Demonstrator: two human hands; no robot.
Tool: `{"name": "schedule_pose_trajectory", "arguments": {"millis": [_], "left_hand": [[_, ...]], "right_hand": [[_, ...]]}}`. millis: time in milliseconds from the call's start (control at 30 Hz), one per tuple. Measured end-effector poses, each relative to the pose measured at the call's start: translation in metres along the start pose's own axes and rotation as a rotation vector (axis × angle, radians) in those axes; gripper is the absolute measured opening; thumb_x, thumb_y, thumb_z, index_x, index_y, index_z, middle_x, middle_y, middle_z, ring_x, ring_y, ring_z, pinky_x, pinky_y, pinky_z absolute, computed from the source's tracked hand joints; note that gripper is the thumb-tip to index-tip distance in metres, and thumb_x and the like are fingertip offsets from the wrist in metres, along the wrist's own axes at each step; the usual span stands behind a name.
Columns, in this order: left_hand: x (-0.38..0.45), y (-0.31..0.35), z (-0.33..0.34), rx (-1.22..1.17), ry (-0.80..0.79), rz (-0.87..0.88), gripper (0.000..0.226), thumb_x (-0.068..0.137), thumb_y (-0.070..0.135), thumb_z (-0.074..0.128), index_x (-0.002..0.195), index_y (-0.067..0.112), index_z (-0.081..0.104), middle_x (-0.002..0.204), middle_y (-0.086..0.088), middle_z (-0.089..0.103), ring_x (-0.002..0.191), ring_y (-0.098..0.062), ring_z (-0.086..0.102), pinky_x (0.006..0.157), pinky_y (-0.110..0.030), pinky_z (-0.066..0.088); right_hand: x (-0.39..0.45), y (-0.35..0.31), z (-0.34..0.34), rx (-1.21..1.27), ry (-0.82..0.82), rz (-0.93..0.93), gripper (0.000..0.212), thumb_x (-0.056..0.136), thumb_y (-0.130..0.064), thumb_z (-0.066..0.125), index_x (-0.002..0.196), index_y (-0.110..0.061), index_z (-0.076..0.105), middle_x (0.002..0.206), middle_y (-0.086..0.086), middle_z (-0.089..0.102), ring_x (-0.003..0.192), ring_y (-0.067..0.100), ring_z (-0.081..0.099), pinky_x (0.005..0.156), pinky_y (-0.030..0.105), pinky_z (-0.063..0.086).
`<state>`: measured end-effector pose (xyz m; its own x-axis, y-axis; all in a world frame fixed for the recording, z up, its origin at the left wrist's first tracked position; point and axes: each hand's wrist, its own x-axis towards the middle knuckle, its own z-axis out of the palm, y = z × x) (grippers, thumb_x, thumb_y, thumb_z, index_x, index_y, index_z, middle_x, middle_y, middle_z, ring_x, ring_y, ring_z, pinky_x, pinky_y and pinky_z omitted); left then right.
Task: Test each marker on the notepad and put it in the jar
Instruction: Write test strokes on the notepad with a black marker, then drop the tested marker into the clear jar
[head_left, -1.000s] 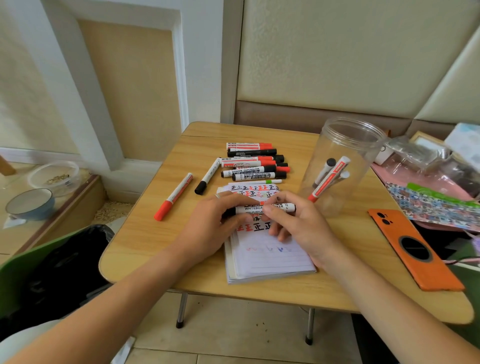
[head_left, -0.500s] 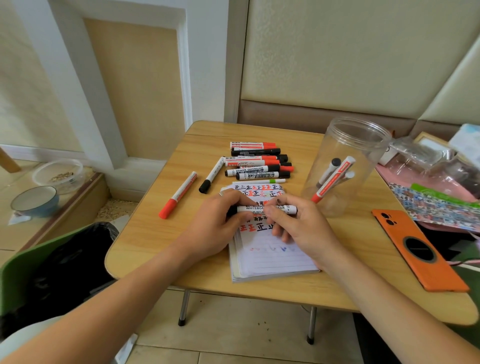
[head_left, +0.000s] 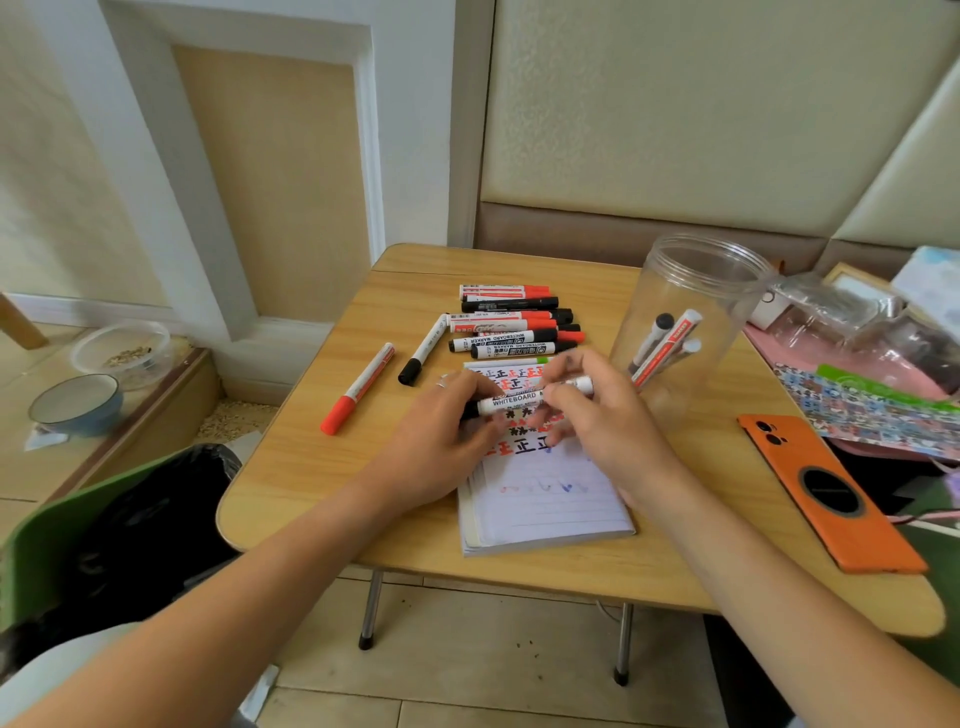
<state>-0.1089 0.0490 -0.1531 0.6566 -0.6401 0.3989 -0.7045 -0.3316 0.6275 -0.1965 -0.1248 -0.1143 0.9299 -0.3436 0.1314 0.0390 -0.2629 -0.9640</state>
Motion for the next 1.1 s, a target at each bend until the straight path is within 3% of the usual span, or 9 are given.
{"name": "schedule_pose_trajectory", "arguments": {"millis": [100,200,300,467,633,733,800,967,1100], "left_hand": [[-0.002,-0.002,0.005,0.142,-0.035,-0.036,0.045,0.094,0.034,0.066,0.133,0.021,0.048,0.122,0.009,0.049,0.113,-0.009,0.041,0.095,-0.025,0.035],[-0.003,-0.001,0.008,0.199,-0.035,-0.122,0.062,0.093,0.046,0.060,0.146,0.023,0.038,0.143,0.003,0.041,0.134,-0.016,0.029,0.113,-0.036,0.027],[-0.004,0.000,0.007,0.258,-0.077,-0.144,0.066,0.088,0.057,0.044,0.146,0.024,0.043,0.147,0.003,0.039,0.142,-0.016,0.025,0.118,-0.041,0.023],[-0.005,0.003,0.008,0.304,-0.087,-0.137,0.076,0.080,0.065,0.027,0.142,0.027,0.049,0.145,0.004,0.041,0.141,-0.016,0.027,0.118,-0.041,0.023],[-0.005,0.008,0.007,0.339,-0.108,-0.142,0.082,0.078,0.067,0.023,0.144,0.026,0.049,0.147,0.003,0.040,0.142,-0.015,0.027,0.118,-0.041,0.022],[-0.004,0.009,0.007,0.353,-0.117,-0.151,0.084,0.077,0.067,0.021,0.144,0.026,0.048,0.147,0.003,0.040,0.142,-0.016,0.029,0.118,-0.041,0.023],[-0.004,0.009,0.007,0.365,-0.116,-0.150,0.084,0.077,0.067,0.021,0.144,0.026,0.049,0.147,0.003,0.041,0.141,-0.016,0.031,0.117,-0.040,0.023],[-0.005,0.010,0.006,0.376,-0.133,-0.151,0.085,0.076,0.068,0.019,0.145,0.027,0.048,0.147,0.004,0.040,0.139,-0.016,0.033,0.116,-0.038,0.023],[-0.005,0.010,0.006,0.370,-0.137,-0.159,0.078,0.081,0.065,0.025,0.144,0.027,0.048,0.147,0.004,0.041,0.139,-0.016,0.033,0.116,-0.039,0.024]], "right_hand": [[0.005,-0.022,-0.007,-0.027,0.091,-0.153,0.020,0.097,-0.007,0.065,0.112,-0.004,0.052,0.095,0.012,0.070,0.077,0.024,0.075,0.063,0.034,0.058],[0.010,-0.046,-0.024,-0.143,0.276,-0.378,0.022,0.096,-0.015,0.069,0.111,-0.014,0.052,0.091,0.001,0.072,0.073,0.017,0.075,0.062,0.036,0.059],[0.015,-0.072,-0.049,-0.241,0.554,-0.616,0.027,0.099,-0.019,0.061,0.123,-0.016,0.051,0.096,-0.009,0.067,0.080,0.015,0.073,0.069,0.042,0.060],[0.022,-0.099,-0.086,-0.409,0.824,-0.818,0.032,0.099,-0.012,0.050,0.131,-0.004,0.050,0.114,0.007,0.063,0.084,0.026,0.068,0.076,0.046,0.054],[0.041,-0.088,-0.093,-0.677,0.652,-0.653,0.027,0.096,-0.007,0.055,0.123,-0.009,0.057,0.094,0.009,0.066,0.081,0.025,0.058,0.068,0.028,0.033],[0.047,-0.074,-0.089,-0.793,0.541,-0.497,0.020,0.099,-0.010,0.053,0.119,-0.011,0.054,0.089,0.013,0.067,0.080,0.035,0.061,0.066,0.036,0.036],[0.047,-0.070,-0.086,-0.895,0.486,-0.397,0.014,0.101,-0.014,0.046,0.112,-0.013,0.055,0.086,0.011,0.068,0.086,0.039,0.063,0.077,0.041,0.041],[0.045,-0.079,-0.082,-1.143,0.355,-0.217,0.037,0.108,-0.035,0.032,0.089,-0.017,0.059,0.090,0.012,0.069,0.100,0.037,0.064,0.093,0.042,0.034],[0.049,-0.081,-0.084,-1.316,0.278,-0.130,0.039,0.102,-0.039,0.043,0.071,-0.016,0.052,0.084,0.011,0.063,0.095,0.035,0.062,0.081,0.039,0.031]]}}
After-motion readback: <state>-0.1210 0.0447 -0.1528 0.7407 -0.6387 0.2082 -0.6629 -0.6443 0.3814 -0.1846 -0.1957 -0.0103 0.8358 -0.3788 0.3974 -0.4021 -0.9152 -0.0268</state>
